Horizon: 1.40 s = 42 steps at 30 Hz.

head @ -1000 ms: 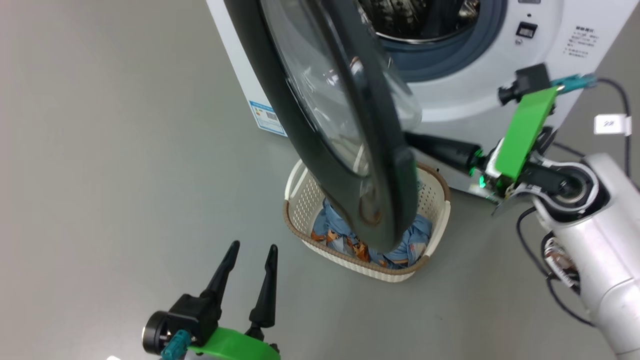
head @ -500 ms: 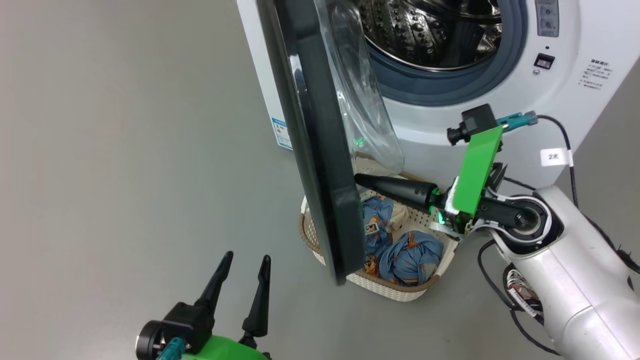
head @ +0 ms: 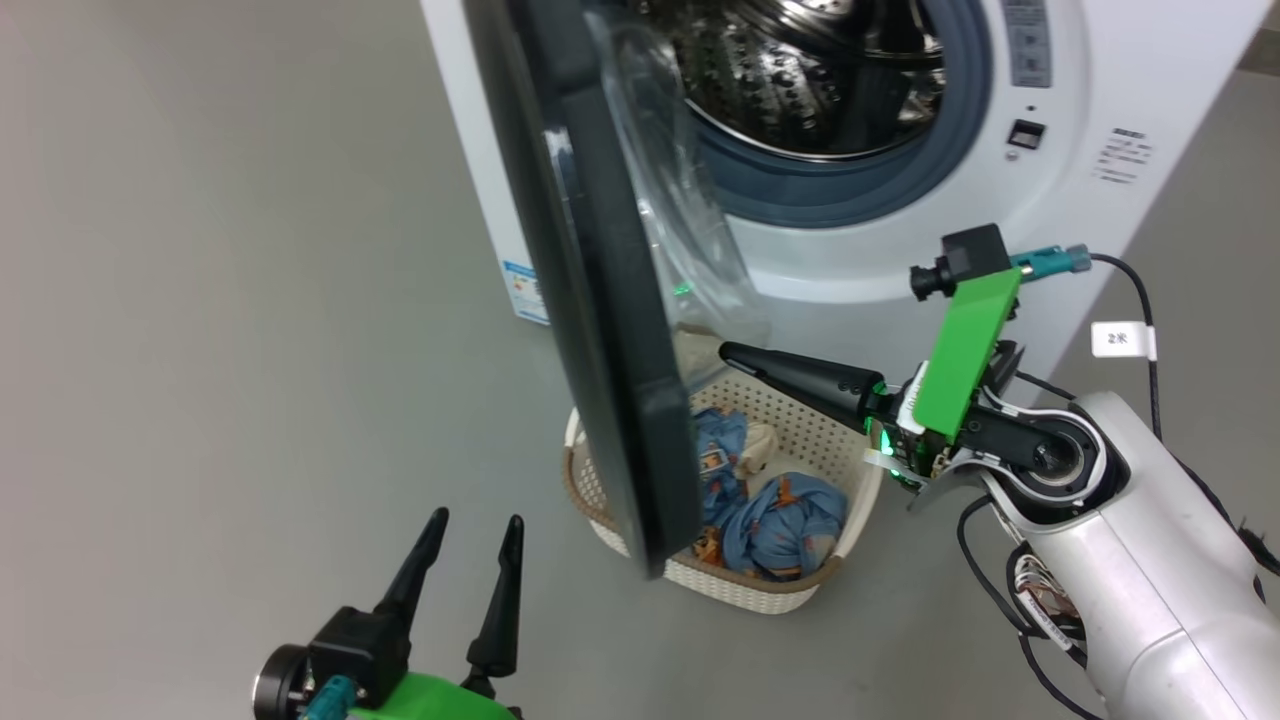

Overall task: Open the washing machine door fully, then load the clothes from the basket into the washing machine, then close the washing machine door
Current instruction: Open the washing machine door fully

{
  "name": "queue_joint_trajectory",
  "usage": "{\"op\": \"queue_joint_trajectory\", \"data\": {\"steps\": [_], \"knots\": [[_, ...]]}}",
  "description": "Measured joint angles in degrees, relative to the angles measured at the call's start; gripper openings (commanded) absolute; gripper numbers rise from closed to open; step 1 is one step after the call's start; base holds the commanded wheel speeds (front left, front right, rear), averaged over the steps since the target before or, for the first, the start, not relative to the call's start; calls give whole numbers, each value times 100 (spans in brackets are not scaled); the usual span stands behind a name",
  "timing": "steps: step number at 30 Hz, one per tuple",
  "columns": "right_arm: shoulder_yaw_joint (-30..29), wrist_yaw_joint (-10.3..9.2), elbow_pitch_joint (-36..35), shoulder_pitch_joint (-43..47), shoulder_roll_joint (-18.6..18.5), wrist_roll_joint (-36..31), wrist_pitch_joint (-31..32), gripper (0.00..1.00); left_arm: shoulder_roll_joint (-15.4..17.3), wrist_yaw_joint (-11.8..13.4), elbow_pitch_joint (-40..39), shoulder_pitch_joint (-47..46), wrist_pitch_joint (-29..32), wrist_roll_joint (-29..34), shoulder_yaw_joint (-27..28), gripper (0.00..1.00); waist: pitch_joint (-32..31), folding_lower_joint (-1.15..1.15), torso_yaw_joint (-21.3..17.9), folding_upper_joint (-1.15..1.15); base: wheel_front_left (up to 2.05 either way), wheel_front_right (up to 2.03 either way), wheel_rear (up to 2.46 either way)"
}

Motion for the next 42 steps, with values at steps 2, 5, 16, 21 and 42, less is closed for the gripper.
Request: {"op": "queue_joint_trajectory", "data": {"steps": [2, 5, 16, 21, 42], "knots": [[-67, 0, -11, 69, -14, -5, -86, 100, 4, -7, 24, -2, 0, 9, 70, 100, -27, 0, -95, 0, 0, 0, 0], [-135, 0, -42, 185, -89, -144, -242, 100, 58, -51, 67, -4, 0, 13, 213, 100, -61, 0, -257, 0, 0, 0, 0], [-276, 0, -359, 796, -410, -360, -1033, 100, 222, -99, 76, -3, 0, 101, 641, 100, -199, 0, -919, 0, 0, 0, 0], [-271, 0, -491, 1084, -549, -563, -1625, 100, 238, -99, 76, 81, 0, 101, 825, 100, -283, 0, -1213, 0, 0, 0, 0], [1370, 1, 12, 1545, -1507, -1934, -5421, 100, 248, -105, 70, 346, 0, 160, 1209, 100, -547, -1, -2090, 0, 0, 0, 0]]}}
